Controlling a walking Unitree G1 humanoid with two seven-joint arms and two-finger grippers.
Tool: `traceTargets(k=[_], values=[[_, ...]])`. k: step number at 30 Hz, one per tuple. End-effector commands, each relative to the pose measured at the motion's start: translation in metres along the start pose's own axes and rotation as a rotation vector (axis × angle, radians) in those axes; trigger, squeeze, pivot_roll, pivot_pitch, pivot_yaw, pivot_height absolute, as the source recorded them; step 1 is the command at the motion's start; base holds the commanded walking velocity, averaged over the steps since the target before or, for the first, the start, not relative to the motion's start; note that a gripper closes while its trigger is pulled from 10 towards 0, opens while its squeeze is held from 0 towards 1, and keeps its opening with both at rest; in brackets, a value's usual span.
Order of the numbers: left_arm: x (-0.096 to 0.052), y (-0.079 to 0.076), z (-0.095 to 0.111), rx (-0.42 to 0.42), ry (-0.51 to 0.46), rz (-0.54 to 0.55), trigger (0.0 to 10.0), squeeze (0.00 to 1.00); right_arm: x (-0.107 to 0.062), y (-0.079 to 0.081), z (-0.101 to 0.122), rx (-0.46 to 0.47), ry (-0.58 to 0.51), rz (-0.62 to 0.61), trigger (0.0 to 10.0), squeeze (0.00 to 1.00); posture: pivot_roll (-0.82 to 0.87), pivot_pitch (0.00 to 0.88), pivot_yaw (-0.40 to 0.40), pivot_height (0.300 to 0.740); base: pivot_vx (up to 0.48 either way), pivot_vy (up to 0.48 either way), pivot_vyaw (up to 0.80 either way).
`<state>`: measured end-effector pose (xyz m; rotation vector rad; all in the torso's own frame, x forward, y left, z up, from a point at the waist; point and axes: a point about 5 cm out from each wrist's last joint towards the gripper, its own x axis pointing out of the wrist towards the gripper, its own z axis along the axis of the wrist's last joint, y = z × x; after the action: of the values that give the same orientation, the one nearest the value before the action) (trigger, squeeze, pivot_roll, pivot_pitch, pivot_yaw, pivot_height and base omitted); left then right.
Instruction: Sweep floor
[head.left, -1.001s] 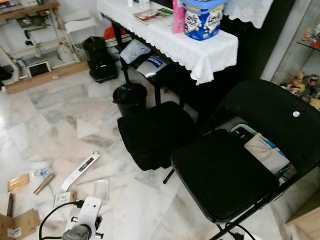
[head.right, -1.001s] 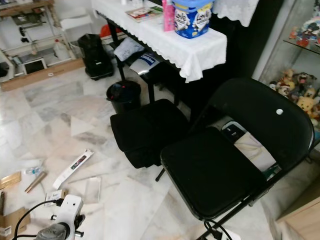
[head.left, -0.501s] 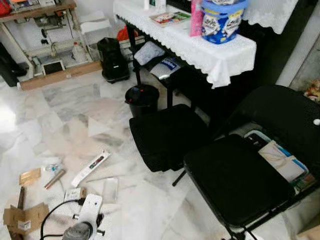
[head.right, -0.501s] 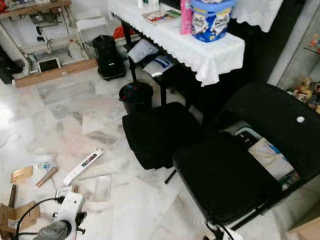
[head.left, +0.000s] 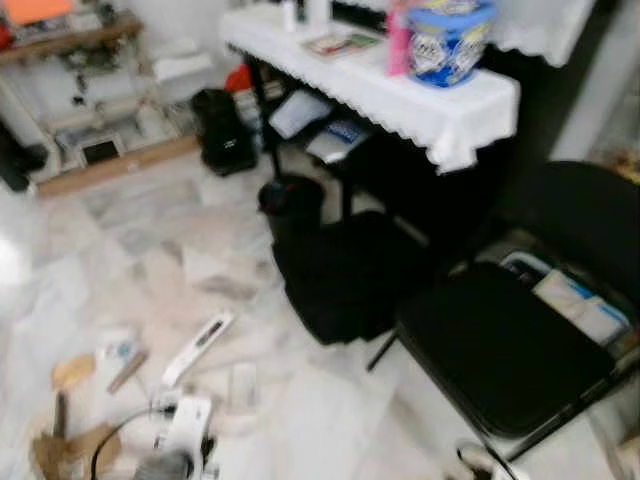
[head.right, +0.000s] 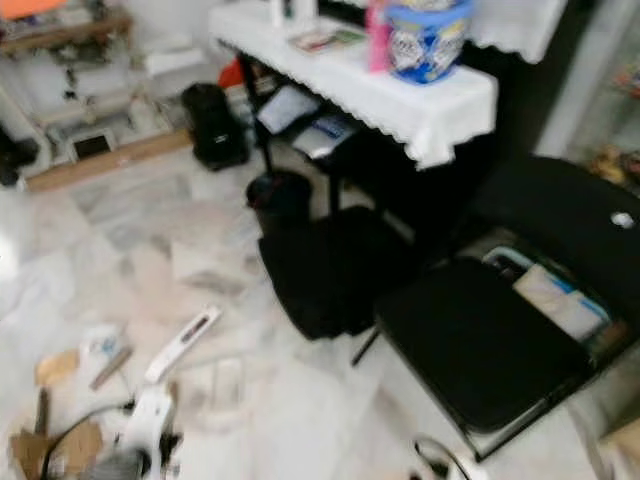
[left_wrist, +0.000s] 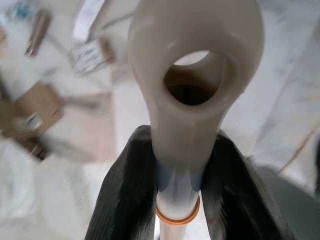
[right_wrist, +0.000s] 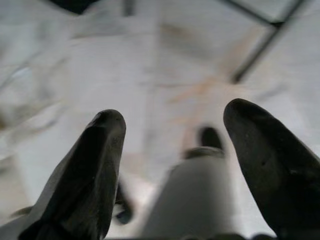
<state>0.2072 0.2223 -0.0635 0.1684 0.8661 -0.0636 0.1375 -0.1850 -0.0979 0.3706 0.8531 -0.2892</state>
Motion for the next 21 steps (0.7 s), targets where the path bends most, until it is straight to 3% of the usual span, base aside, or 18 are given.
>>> traceTargets(k=[1, 21], values=[[-0.0009, 0.0021, -0.004, 0.013, 0.02, 0.014, 10.0, 0.0, -0.0016, -0.0084, 0.0001, 0.001, -0.003, -0.022, 10.0, 0.0, 0.03, 0.037, 0.069, 0.74, 0.0, 0.442, 0.0], [-0.0019, 0.002, -0.0084, 0.002, 0.03, 0.013, 10.0, 0.0, -0.0024, -0.0112, -0.0008, 0.003, 0.001, -0.033, 10.0, 0.0, 0.02, 0.054, 0.066, 0.74, 0.0, 0.44, 0.0]])
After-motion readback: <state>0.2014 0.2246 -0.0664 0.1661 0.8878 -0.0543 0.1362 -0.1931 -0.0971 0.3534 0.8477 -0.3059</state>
